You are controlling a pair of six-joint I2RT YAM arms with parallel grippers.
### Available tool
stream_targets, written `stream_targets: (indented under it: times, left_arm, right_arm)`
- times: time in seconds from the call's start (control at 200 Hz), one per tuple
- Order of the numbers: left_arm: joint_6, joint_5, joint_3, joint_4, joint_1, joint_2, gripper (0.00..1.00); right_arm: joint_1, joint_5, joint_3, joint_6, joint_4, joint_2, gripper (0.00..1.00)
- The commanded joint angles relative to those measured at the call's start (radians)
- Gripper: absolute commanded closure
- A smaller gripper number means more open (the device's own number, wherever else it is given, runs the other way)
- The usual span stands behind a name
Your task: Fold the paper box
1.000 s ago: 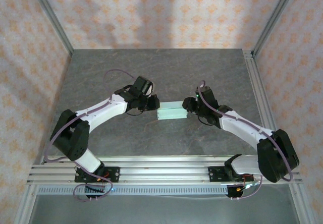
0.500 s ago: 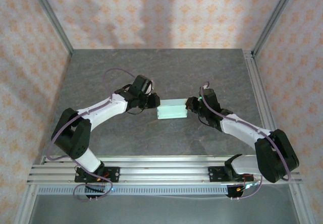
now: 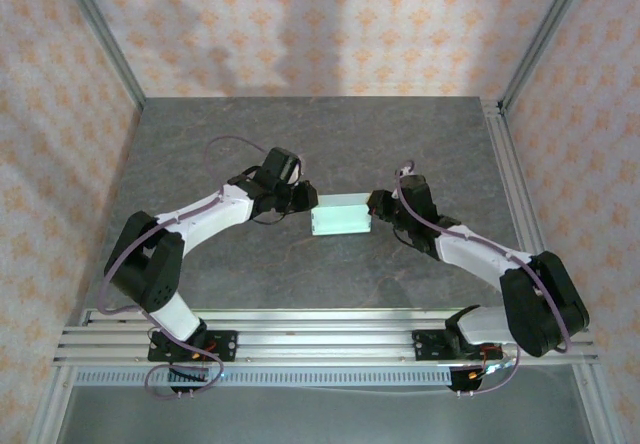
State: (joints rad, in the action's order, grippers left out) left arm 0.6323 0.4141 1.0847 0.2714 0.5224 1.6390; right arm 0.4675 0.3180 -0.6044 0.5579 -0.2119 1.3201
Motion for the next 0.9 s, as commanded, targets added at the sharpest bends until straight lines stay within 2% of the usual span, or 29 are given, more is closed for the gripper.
stream_targets:
  times: [0.0,0.21,0.345,0.591,0.766,0.896]
  left_arm:
    - [0.012,0.130,-0.060,0.077,0.084,0.100,0.84]
    - [0.055,0.126,-0.112,0.036,0.120,0.130,0.86]
    - [0.080,0.124,-0.147,0.014,0.126,0.138,0.93]
    - [0.099,0.148,-0.087,-0.027,0.155,0.122,0.90]
    - [0.091,0.101,-0.055,0.012,0.176,0.138,0.96]
    - [0.053,0.036,-0.048,0.097,0.174,0.131,0.96]
  right_arm:
    - [0.070,0.204,0.087,-0.060,0.089,0.020,0.96]
    - [0.087,0.139,0.205,-0.085,0.043,0.004,1.00]
    - [0.087,0.128,0.192,-0.115,0.082,-0.003,1.00]
    - [0.160,0.159,0.135,-0.175,0.075,0.031,1.00]
    - [0.194,0.144,0.149,-0.200,0.018,0.025,1.00]
    - [0.194,0.039,0.148,-0.220,0.059,-0.055,1.00]
